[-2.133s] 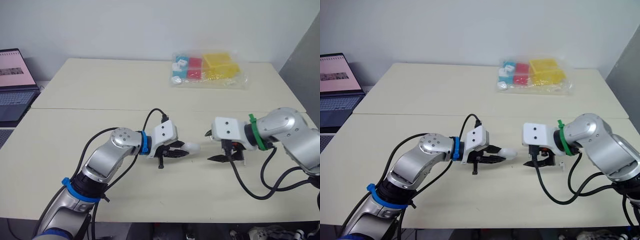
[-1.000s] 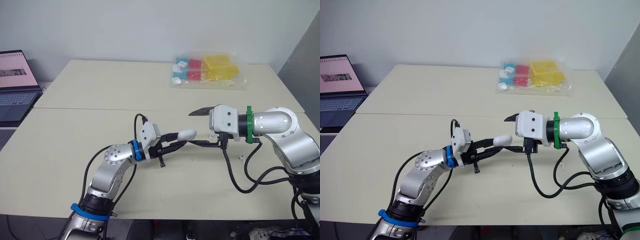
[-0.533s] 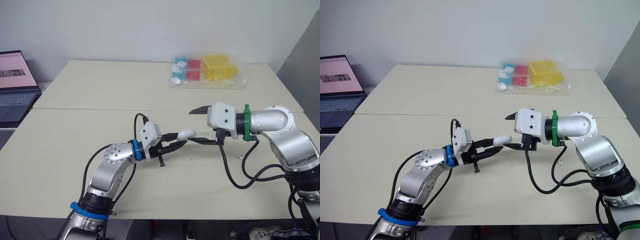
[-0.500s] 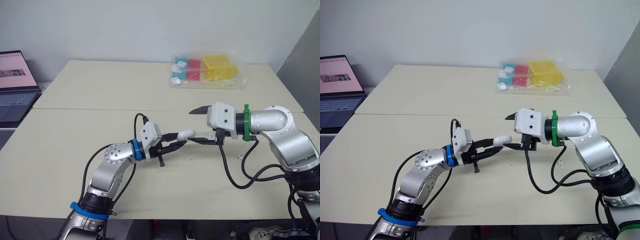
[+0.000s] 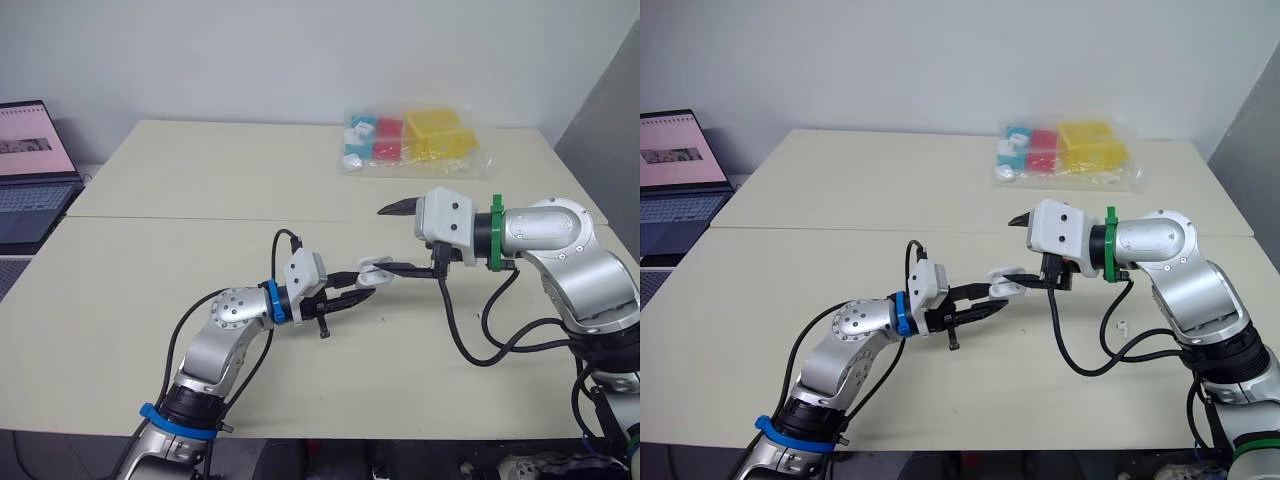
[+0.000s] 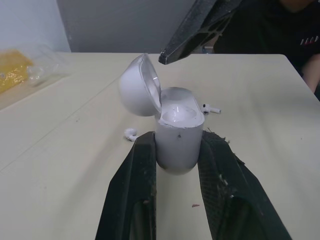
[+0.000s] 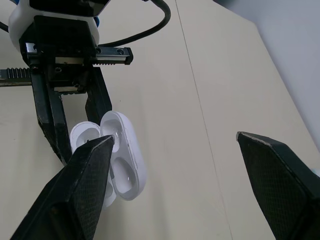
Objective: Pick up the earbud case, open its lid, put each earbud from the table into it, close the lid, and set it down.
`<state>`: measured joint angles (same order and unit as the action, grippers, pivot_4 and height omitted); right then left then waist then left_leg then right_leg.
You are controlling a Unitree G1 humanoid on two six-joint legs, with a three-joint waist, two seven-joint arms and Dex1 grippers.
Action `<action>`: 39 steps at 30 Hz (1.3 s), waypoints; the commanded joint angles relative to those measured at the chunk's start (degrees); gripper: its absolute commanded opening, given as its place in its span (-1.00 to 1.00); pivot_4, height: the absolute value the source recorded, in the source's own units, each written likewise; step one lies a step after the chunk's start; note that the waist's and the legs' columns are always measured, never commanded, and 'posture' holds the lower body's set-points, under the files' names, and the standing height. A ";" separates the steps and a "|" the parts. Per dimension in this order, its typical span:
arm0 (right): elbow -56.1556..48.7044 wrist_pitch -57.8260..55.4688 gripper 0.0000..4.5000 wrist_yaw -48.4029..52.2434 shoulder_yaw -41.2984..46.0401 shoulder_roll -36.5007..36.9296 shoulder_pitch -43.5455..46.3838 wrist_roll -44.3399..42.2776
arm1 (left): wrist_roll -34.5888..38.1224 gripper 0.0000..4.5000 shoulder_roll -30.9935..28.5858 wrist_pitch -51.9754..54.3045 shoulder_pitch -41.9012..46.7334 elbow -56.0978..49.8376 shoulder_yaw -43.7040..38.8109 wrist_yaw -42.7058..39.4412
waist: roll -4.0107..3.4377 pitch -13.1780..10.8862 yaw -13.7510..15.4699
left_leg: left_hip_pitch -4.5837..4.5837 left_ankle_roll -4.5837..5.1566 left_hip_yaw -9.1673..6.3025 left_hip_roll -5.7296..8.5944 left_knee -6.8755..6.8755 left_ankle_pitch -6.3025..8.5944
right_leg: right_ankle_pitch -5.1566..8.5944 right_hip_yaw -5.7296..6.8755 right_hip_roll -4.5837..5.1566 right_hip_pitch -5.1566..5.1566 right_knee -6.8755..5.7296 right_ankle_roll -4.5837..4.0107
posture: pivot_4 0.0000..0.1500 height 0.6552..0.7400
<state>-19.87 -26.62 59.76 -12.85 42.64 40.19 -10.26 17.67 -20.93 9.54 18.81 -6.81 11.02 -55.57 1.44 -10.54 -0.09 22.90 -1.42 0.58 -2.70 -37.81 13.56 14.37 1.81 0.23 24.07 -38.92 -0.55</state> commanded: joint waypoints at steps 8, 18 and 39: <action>-1.94 -3.80 0.81 2.69 6.47 4.03 0.90 -5.75 | 0.48 -0.65 0.71 -0.48 0.77 -1.66 -1.78 3.15 | 0.00 0.00 0.02 | 0.02 0.00 0.00 0.00 0.00 0.00 | 0.00 0.01 0.02 0.00 0.01 0.00 | 1.00 1.00; -12.08 -24.98 0.81 -4.22 25.32 12.08 -14.82 -15.36 | 0.81 -0.65 0.22 -1.43 -0.91 -2.40 -3.13 4.41 | 0.00 -0.01 0.56 | 0.08 0.00 -0.02 0.01 0.06 0.01 | 0.02 0.05 0.06 -0.01 0.14 -0.03 | 1.00 1.00; -20.60 -46.70 0.81 -40.23 27.25 -9.77 -36.02 -6.38 | 0.25 -0.65 0.19 -2.74 -0.17 -1.38 -1.22 1.86 | -0.05 -0.03 0.04 | 0.12 0.00 -0.07 0.02 0.21 0.01 | 0.03 0.11 0.05 0.03 0.30 0.00 | 1.00 1.00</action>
<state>-37.75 -73.16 20.21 12.35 32.90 4.29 -16.57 17.64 -20.61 8.07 17.82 -6.93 9.86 -53.39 1.40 -10.58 -0.05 23.02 -1.43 0.51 -2.68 -37.59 13.58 14.40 1.91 0.28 24.10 -38.62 -0.55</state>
